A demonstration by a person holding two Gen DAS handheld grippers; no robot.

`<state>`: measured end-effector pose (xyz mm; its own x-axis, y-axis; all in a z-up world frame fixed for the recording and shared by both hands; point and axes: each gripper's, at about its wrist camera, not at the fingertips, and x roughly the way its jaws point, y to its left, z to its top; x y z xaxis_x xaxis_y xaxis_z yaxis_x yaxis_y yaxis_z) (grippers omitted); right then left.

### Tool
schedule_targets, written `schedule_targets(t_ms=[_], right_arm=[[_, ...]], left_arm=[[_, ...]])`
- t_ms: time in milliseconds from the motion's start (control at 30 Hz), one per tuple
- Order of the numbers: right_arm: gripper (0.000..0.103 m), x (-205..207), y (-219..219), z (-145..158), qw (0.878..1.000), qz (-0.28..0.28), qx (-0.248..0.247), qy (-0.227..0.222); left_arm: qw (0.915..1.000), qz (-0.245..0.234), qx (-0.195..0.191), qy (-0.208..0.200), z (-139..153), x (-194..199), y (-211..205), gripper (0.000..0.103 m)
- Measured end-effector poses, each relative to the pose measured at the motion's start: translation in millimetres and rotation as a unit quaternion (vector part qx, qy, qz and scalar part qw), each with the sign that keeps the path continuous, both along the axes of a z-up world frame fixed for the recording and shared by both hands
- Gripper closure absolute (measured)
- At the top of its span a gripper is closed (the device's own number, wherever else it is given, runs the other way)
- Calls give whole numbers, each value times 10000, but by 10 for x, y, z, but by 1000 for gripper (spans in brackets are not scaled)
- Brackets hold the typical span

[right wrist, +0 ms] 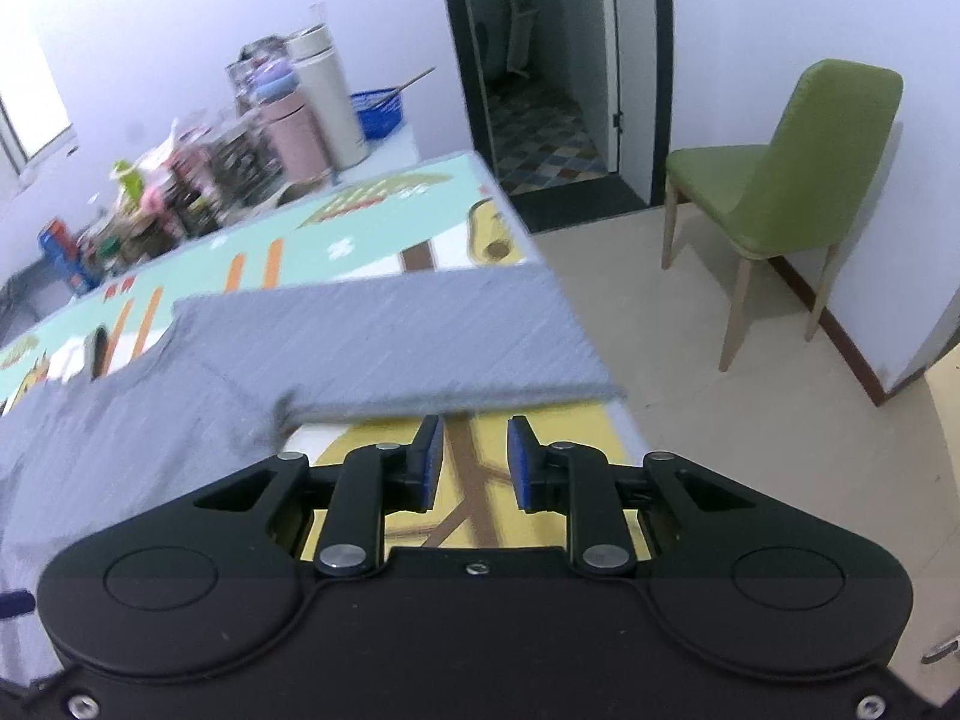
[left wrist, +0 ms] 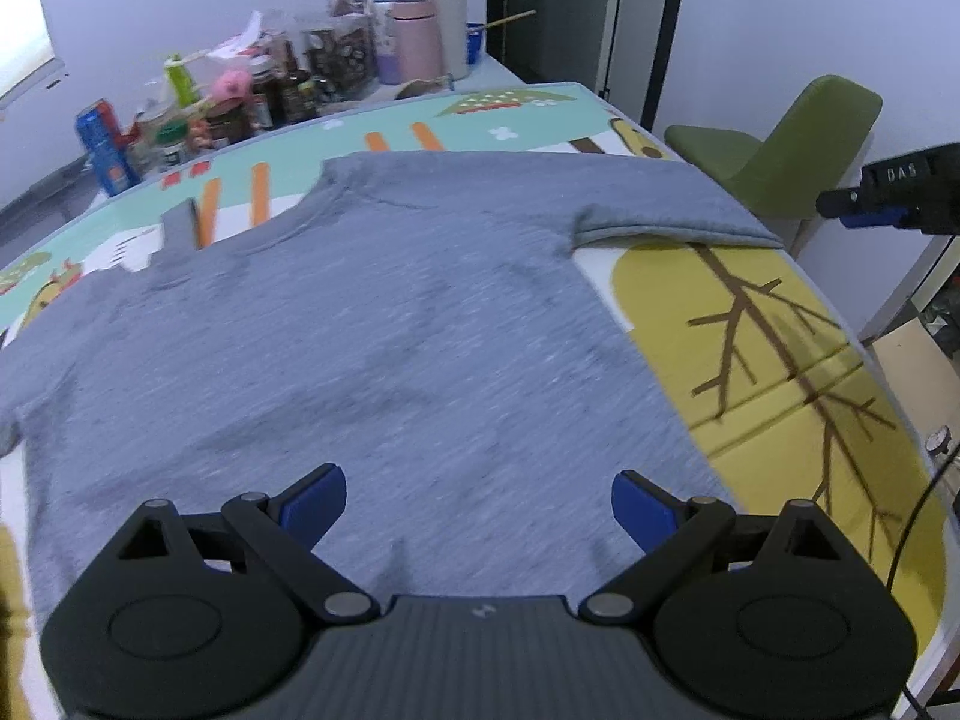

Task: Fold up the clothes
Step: 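Move both tools to the hem of the grey sweatshirt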

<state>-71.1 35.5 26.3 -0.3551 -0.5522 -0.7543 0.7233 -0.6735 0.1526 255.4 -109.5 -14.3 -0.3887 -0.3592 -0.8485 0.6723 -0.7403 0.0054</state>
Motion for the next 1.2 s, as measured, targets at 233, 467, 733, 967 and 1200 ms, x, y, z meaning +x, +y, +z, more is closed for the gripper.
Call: schedule_targets(t_ms=[233, 467, 733, 967, 1200], right_arm=[[68, 940, -39, 67, 9997, 188, 126, -35], [67, 1798, -33, -4, 9985, 423, 301, -159], [65, 2479, 230, -216, 9976, 247, 367, -526], [60, 2819, 469, -394, 9966, 63, 458, -689], [58, 2943, 617, -528, 9952, 44, 509, -831]], left_arm=[[9998, 206, 59, 48, 50, 793, -37, 6], [9984, 539, 145, 92, 41, 1535, -27, 6], [9959, 879, 160, 111, -49, 2225, -1, 6], [9934, 1141, 99, 20, -208, 2659, 64, 6], [9872, 1567, 88, 287, -264, 2927, 106, 6]])
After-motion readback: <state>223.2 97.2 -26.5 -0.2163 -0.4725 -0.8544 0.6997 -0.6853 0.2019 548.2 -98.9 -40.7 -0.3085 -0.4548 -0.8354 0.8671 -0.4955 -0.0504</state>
